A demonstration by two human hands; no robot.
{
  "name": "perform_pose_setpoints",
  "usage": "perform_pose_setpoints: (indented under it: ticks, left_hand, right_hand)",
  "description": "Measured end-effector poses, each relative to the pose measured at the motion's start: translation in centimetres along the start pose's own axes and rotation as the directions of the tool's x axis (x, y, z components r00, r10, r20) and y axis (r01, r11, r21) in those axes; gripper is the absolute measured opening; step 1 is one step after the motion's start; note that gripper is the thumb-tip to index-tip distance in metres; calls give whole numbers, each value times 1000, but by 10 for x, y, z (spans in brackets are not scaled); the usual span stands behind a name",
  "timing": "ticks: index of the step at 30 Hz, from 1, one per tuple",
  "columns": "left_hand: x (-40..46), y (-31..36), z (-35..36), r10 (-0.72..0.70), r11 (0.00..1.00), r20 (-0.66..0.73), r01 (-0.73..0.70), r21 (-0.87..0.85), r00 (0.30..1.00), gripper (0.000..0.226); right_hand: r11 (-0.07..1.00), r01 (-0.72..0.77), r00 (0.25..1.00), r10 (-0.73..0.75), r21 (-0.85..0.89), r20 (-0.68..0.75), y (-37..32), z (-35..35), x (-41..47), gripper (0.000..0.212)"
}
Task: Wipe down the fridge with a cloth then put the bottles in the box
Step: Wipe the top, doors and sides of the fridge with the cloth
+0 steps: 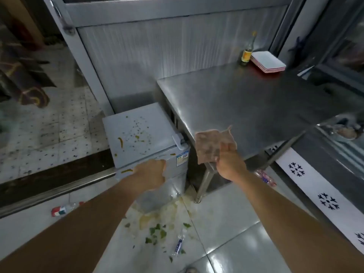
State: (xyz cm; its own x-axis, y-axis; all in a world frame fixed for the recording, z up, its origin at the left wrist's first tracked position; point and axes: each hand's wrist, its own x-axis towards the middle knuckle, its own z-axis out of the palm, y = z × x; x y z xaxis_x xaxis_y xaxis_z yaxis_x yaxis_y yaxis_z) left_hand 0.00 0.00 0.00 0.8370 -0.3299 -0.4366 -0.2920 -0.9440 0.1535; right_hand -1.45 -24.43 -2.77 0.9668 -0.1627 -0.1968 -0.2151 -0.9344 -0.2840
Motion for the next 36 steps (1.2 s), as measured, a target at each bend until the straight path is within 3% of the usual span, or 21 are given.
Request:
perform_pose_setpoints:
  ticks: [3,6,9,13,17,22,28,31,36]
  left_hand:
    - [20,-8,3,-45,999,4,45,25,999,38]
    - [35,-14,9,-105,993,31,103,64,994,40]
    - [50,-24,16,-129,990,29,127,65,991,39]
    - [62,-32,20,-151,988,37,151,-10,988,36]
    - [66,-38,14,-150,988,0,150,-48,989,32]
    - [67,-64,-6,-110,992,-24,109,-58,994,33]
    - [70,-119,-31,-35,998,-12,34,-44,999,36]
    - [80,-152,-37,32,999,-29,-33,-29,999,39]
    - [110,-187,-34,108,994,-49,-108,4,993,36]
  right_hand:
    - [998,-43,998,41,-40,-44,1,12,31,71]
    - [980,-55,997,66,-192,50,-2,30,49,75]
    - [961,-34,999,29,-276,-23,-5,35,61,78]
    - [988,70,995,-80,-138,-67,-22,42,64,60]
    - [991,96,993,-89,91,-75,-36,40,69,42]
    - [973,158,982,-137,168,-132,-71,27,80,30]
    - [952,70,996,-52,298,-66,-129,23,93,30]
    - [964,-24,996,44,266,-71,-151,33,98,32]
    - [974,-49,968,101,223,-229,-178,52,122,32]
